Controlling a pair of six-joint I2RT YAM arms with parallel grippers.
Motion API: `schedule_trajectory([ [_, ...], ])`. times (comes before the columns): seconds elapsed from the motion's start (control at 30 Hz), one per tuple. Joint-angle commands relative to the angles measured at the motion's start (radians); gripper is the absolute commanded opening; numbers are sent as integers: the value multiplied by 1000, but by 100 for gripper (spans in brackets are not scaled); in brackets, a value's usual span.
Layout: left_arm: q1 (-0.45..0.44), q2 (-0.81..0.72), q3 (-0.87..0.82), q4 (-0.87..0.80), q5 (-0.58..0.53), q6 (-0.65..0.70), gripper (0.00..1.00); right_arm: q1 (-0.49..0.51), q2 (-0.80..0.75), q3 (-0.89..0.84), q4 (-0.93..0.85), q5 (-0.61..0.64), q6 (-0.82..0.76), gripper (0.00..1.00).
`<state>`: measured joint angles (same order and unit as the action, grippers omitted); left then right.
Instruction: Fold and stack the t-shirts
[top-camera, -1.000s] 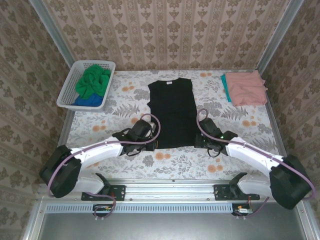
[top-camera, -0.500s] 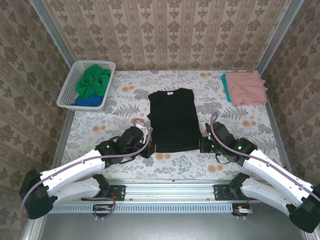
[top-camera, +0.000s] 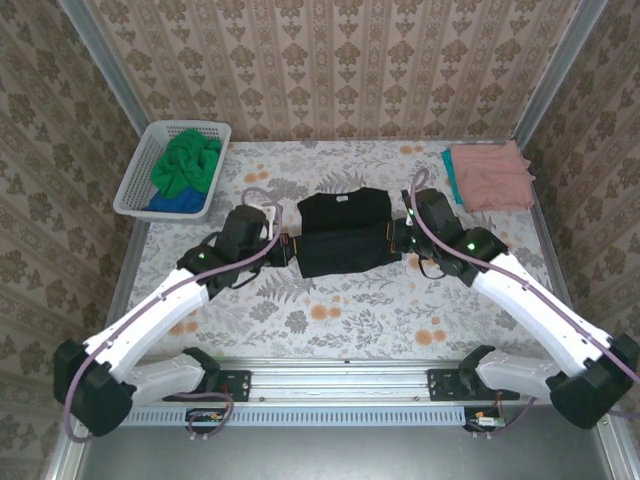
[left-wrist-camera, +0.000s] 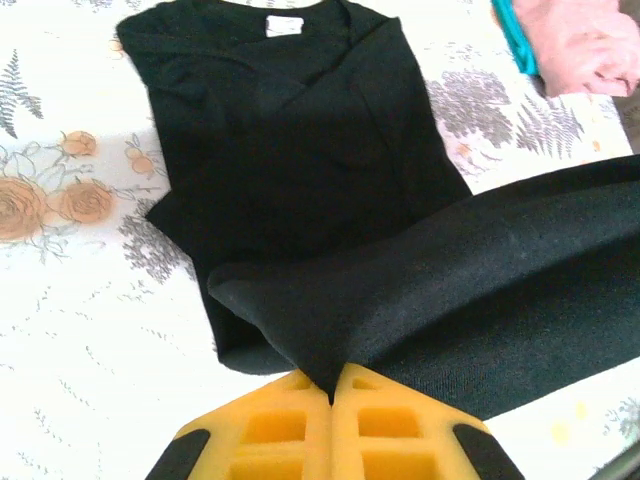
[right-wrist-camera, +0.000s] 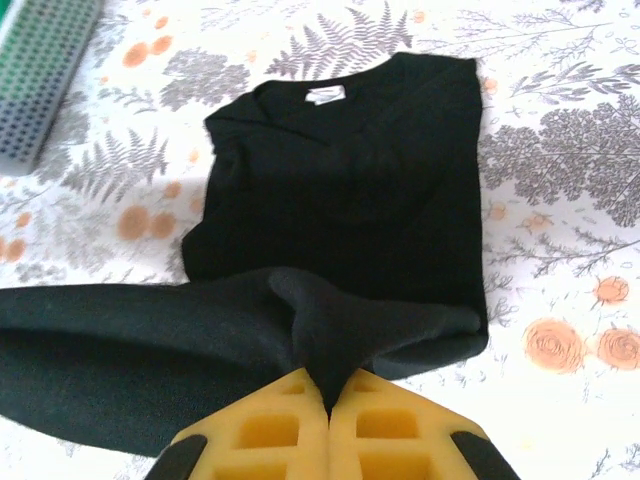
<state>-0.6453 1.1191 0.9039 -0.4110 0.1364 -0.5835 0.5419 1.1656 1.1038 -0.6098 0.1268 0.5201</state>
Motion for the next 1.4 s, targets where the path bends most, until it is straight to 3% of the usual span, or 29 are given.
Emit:
schedule_trajectory([
  [0.0, 70, 86, 79, 34, 83, 80, 0, -66, 76, 67, 50, -30, -50, 0],
  [0.3, 222, 379, 232, 111, 204, 109, 0, -198, 348, 211, 148, -201, -107, 0],
  [0.57, 303, 696, 455, 95, 312, 148, 0, -285, 627, 373, 151, -320, -129, 0],
  [0.63, 318, 780, 522, 77, 341, 149, 2, -299, 700, 418, 143, -353, -139, 3],
  [0.7, 330, 861, 588, 58, 368, 152, 13, -314, 783, 467, 127, -360, -140, 8],
  [0.8, 342, 934, 661, 43, 376, 158, 17, -332, 871, 539, 104, -369, -142, 17],
  [0.87, 352, 981, 713, 21, 389, 165, 17, -342, 912, 587, 93, -375, -148, 13],
  [0.9, 358, 1004, 745, 0, 391, 171, 18, -347, 930, 614, 89, -375, -148, 19],
  [0.97, 370, 1040, 797, -31, 389, 179, 20, -357, 958, 668, 54, -366, -157, 31],
  [1.03, 382, 1056, 827, -54, 380, 186, 20, -362, 971, 713, 17, -347, -172, 28],
  [1.17, 399, 1049, 855, -78, 361, 198, 30, -377, 936, 730, -6, -292, -185, 39],
  [1.27, 396, 1017, 847, -103, 336, 214, 30, -372, 865, 666, 18, -257, -172, 42],
  [1.37, 367, 939, 779, -80, 289, 221, 29, -340, 778, 519, 159, -316, -170, 46],
])
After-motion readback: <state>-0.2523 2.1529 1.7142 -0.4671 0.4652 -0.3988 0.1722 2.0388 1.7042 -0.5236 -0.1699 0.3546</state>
